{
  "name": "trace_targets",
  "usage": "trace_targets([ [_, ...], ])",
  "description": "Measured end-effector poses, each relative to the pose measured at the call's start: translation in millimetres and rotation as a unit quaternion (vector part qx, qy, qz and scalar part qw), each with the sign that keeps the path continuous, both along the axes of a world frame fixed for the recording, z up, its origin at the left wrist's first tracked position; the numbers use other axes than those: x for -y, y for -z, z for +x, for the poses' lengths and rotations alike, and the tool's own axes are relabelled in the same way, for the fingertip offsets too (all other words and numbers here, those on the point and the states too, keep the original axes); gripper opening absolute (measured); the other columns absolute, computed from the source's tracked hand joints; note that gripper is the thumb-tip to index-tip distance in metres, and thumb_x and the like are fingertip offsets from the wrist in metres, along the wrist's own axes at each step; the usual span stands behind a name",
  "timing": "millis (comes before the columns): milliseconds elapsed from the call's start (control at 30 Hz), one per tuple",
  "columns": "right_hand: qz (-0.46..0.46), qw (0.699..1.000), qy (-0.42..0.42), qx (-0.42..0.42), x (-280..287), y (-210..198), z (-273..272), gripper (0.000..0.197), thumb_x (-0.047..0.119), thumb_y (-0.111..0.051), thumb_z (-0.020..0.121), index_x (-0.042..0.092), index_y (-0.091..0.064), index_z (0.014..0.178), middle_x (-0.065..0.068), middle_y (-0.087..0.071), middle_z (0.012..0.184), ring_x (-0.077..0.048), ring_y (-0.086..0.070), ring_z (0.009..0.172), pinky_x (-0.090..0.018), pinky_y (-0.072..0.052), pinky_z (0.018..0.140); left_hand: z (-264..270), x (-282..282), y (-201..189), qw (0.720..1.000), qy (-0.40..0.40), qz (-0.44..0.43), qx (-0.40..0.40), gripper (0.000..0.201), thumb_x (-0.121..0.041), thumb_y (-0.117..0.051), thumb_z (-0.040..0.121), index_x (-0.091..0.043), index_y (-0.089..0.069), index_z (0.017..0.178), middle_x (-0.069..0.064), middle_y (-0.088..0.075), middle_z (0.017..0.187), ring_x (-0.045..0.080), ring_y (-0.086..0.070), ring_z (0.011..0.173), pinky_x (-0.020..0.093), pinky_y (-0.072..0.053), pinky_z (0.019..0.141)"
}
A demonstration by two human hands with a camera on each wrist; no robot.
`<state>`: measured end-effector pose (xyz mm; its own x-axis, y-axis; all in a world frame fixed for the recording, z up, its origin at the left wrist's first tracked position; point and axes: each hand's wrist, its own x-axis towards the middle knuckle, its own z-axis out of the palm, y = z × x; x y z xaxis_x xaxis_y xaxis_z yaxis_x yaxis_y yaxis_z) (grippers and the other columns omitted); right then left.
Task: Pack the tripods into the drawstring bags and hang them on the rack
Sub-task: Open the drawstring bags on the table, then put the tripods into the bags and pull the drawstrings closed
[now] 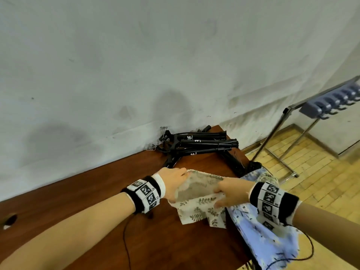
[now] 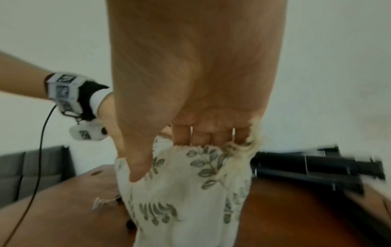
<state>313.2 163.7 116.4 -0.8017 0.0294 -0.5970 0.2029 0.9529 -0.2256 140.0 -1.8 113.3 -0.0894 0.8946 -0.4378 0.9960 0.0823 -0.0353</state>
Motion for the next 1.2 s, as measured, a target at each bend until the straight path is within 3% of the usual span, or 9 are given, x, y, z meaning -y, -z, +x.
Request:
trace_targets([
  [233, 0.210, 0.928, -0.021, -0.306, -38, -71, -3, 0.024, 0.042, -0.038, 0.099, 0.030, -0.058, 0.099, 0.013, -0.065, 0.092, -0.009, -0.060, 0.089, -0.039, -0.029, 0.102, -38, -13, -89, 0.987, -0.106, 0.114, 0.027, 0.042, -0.007, -0.051, 0.088, -0.022, -0.059, 0.126, 0.000, -0.056, 0.121, 0.023, -0.055, 0.111, 0.037, -0.050, 0.085],
  [300, 0.161, 0.927, 0.040, -0.336, -50, -80, 1, 0.028, 0.041, -0.041, 0.098, 0.028, -0.063, 0.107, 0.012, -0.066, 0.091, -0.008, -0.060, 0.084, -0.033, -0.041, 0.093, -46, -8, -102, 0.967, -0.178, 0.140, 0.120, 0.042, 0.003, -0.051, 0.083, -0.022, -0.070, 0.111, -0.004, -0.058, 0.108, 0.020, -0.056, 0.103, 0.032, -0.047, 0.086],
  [433, 0.044, 0.928, 0.107, -0.353, -48, -83, 11, 0.032, 0.041, -0.049, 0.095, 0.017, -0.061, 0.077, 0.003, -0.062, 0.069, -0.008, -0.054, 0.060, -0.031, -0.049, 0.062, -45, 7, -107, 0.936, -0.236, 0.104, 0.238, 0.036, 0.005, -0.053, 0.081, -0.017, -0.075, 0.099, -0.008, -0.061, 0.094, 0.011, -0.053, 0.092, 0.025, -0.042, 0.085],
  [533, -0.020, 0.942, 0.094, -0.322, -36, -83, 20, 0.045, 0.051, -0.049, 0.094, 0.015, -0.056, 0.067, 0.001, -0.052, 0.055, -0.006, -0.042, 0.046, -0.021, -0.038, 0.052, -36, 21, -100, 0.933, -0.234, 0.045, 0.271, 0.034, 0.006, -0.050, 0.083, -0.011, -0.074, 0.101, -0.008, -0.065, 0.095, 0.009, -0.057, 0.095, 0.025, -0.042, 0.091],
  [667, -0.205, 0.954, 0.104, -0.190, -14, -75, 30, 0.060, 0.049, -0.049, 0.094, 0.004, -0.050, 0.055, -0.004, -0.039, 0.049, -0.013, -0.032, 0.041, -0.018, -0.027, 0.044, -20, 51, -84, 0.911, -0.213, -0.052, 0.348, 0.033, 0.002, -0.050, 0.073, -0.013, -0.076, 0.086, -0.008, -0.066, 0.081, 0.004, -0.056, 0.076, 0.020, -0.043, 0.073],
  [833, -0.344, 0.927, 0.138, -0.054, 2, -53, 24, 0.059, 0.036, -0.056, 0.096, 0.014, -0.032, 0.047, -0.006, -0.020, 0.051, -0.016, -0.018, 0.043, -0.017, -0.027, 0.049, -7, 77, -59, 0.859, -0.219, -0.170, 0.431, 0.031, 0.008, -0.046, 0.073, -0.007, -0.071, 0.085, -0.011, -0.060, 0.066, 0.000, -0.053, 0.057, 0.011, -0.042, 0.059],
  [967, -0.247, 0.956, 0.154, 0.029, 7, -6, -3, 0.048, 0.040, -0.056, 0.094, 0.016, -0.059, 0.053, 0.000, -0.049, 0.056, -0.012, -0.042, 0.047, -0.017, -0.039, 0.051, -17, 82, 7, 0.865, -0.306, -0.136, 0.374, 0.029, 0.003, -0.048, 0.080, 0.004, -0.070, 0.099, 0.001, -0.059, 0.069, 0.004, -0.048, 0.055, 0.013, -0.042, 0.054],
  [1067, -0.113, 0.984, 0.140, -0.005, 13, 40, -26, 0.044, 0.038, -0.046, 0.099, 0.024, -0.052, 0.057, 0.005, -0.050, 0.058, -0.007, -0.044, 0.048, -0.014, -0.035, 0.047, -29, 80, 58, 0.888, -0.340, -0.069, 0.301, 0.026, -0.007, -0.045, 0.087, 0.006, -0.066, 0.095, 0.023, -0.064, 0.087, 0.010, -0.043, 0.055, 0.025, -0.036, 0.056],
  [1200, -0.033, 0.989, 0.144, -0.018, 23, 89, -47, 0.038, 0.035, -0.036, 0.102, 0.022, -0.050, 0.069, 0.003, -0.055, 0.069, -0.017, -0.054, 0.062, -0.027, -0.040, 0.058, -36, 78, 109, 0.877, -0.404, -0.019, 0.261, 0.022, -0.028, -0.046, 0.093, -0.011, -0.056, 0.100, 0.008, -0.059, 0.100, 0.026, -0.059, 0.087, 0.032, -0.045, 0.071],
])
